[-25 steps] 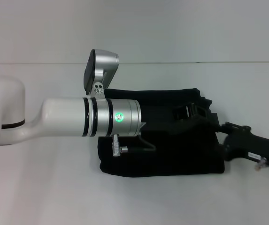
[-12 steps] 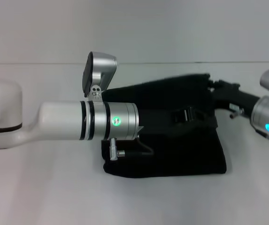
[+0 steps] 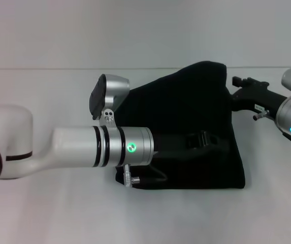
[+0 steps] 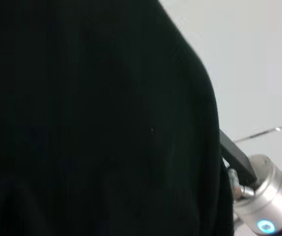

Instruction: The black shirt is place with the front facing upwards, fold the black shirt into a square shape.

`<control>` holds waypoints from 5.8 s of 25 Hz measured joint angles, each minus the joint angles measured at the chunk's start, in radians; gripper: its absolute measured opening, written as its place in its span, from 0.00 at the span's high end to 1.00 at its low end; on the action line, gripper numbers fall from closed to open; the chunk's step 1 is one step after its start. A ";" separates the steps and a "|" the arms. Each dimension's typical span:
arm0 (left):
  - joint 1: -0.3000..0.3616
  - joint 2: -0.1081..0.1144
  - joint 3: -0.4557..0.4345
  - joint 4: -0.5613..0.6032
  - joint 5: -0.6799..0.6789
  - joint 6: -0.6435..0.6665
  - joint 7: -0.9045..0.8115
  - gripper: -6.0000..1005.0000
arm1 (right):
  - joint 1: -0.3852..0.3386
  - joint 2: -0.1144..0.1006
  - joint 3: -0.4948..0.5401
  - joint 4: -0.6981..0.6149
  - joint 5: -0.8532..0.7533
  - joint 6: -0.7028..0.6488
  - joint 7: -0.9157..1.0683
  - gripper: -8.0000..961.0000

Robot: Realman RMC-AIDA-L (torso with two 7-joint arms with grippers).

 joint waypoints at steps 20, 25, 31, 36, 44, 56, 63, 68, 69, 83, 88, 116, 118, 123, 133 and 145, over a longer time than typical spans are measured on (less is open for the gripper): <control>0.065 0.012 -0.009 0.013 -0.181 0.169 0.119 0.51 | -0.165 -0.014 -0.005 0.000 0.303 -0.020 0.006 0.25; 0.191 0.037 0.041 0.172 -0.175 0.184 -0.005 0.39 | -0.226 -0.018 -0.078 -0.030 0.168 -0.307 -0.003 0.25; 0.263 0.113 0.065 0.182 -0.175 0.193 -0.061 0.21 | -0.233 -0.011 -0.122 -0.042 0.015 -0.418 -0.023 0.25; 0.289 0.145 0.105 0.181 -0.174 0.208 -0.108 0.13 | -0.235 -0.012 -0.111 -0.040 0.005 -0.394 0.011 0.25; 0.310 0.168 0.139 0.181 -0.174 0.164 -0.170 0.13 | -0.245 -0.011 -0.122 -0.032 -0.054 -0.346 0.021 0.25; 0.313 0.202 0.200 0.181 -0.125 0.041 -0.319 0.13 | -0.335 -0.041 -0.129 -0.106 -0.104 -0.608 0.010 0.25; 0.288 0.191 0.204 0.179 -0.069 0.037 -0.336 0.13 | -0.373 -0.040 -0.128 -0.127 -0.158 -0.641 0.010 0.25; 0.259 0.176 0.206 0.182 -0.022 0.017 -0.352 0.13 | -0.375 -0.038 -0.134 -0.127 -0.160 -0.650 0.010 0.25; 0.253 0.172 0.209 0.183 -0.019 0.017 -0.353 0.13 | -0.375 -0.038 -0.135 -0.127 -0.161 -0.651 0.010 0.25; 0.236 0.143 0.290 0.224 -0.011 -0.028 -0.347 0.16 | -0.364 -0.036 -0.135 -0.127 -0.183 -0.657 0.015 0.25; 0.231 0.141 0.294 0.227 -0.008 -0.032 -0.346 0.32 | -0.362 -0.036 -0.135 -0.127 -0.184 -0.658 0.017 0.25; 0.348 0.197 0.145 0.252 -0.025 0.165 -0.215 0.89 | -0.331 -0.033 -0.124 -0.127 -0.176 -0.649 0.013 0.25; 0.363 0.193 0.141 0.252 -0.025 0.181 -0.192 0.88 | -0.329 -0.032 -0.124 -0.127 -0.176 -0.645 0.014 0.25; 0.389 0.187 0.134 0.252 -0.026 0.198 -0.138 0.85 | -0.327 -0.031 -0.125 -0.127 -0.176 -0.641 0.016 0.25; 0.428 0.187 0.092 0.323 -0.027 0.359 0.089 0.60 | -0.325 -0.029 -0.117 -0.128 -0.175 -0.649 0.017 0.25; 0.569 0.147 -0.095 0.467 -0.029 0.562 0.850 0.26 | -0.317 -0.015 0.014 -0.126 -0.173 -0.695 -0.089 0.25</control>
